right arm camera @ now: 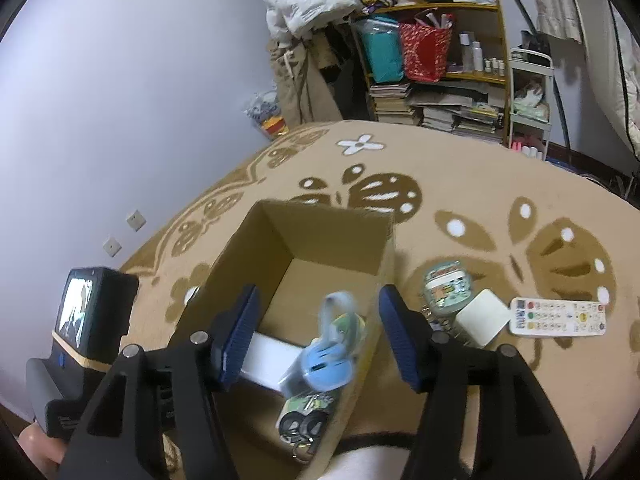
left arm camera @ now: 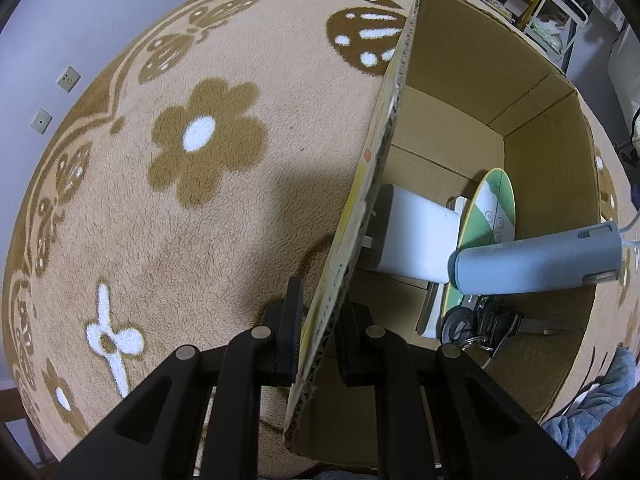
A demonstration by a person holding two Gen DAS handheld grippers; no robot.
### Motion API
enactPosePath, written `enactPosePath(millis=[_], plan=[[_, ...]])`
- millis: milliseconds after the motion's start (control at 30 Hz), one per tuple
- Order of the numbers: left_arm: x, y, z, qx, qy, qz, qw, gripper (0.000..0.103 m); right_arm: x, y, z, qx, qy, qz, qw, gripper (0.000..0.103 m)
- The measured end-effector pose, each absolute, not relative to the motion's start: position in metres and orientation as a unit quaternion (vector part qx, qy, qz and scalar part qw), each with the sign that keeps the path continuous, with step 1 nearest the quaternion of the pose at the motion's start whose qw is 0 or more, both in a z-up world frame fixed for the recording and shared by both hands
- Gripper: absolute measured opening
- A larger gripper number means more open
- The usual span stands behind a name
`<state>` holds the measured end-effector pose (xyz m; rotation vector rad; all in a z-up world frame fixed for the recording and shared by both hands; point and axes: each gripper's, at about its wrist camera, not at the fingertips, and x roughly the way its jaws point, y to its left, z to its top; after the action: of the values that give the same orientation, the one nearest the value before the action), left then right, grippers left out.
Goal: Organize rigid objects
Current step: 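Lower the light blue cylinder into the box and open the right tool, then move the right tool back toward the remaining items on the rug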
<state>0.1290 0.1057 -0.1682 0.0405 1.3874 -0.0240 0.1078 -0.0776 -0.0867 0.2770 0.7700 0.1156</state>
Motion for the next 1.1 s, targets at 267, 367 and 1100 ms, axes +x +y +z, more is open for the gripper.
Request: enactPosePath(millis=[267, 367, 1100], plan=[[0.129, 0.106, -0.168, 0.019, 0.639, -0.011, 0.768, 0.013, 0.105, -0.113, -0.082, 0.155, 0.358, 0.016, 0.921, 0.100], [0.129, 0.106, -0.168, 0.018, 0.639, -0.012, 0.769, 0.013, 0.106, -0.123, -0.085, 0.143, 0.361, -0.004, 0.922, 0.102], [0.129, 0.107, -0.168, 0.018, 0.640, -0.012, 0.768, 0.014, 0.093, -0.177, -0.091, 0.217, 0.353, -0.023, 0.910, 0.103]])
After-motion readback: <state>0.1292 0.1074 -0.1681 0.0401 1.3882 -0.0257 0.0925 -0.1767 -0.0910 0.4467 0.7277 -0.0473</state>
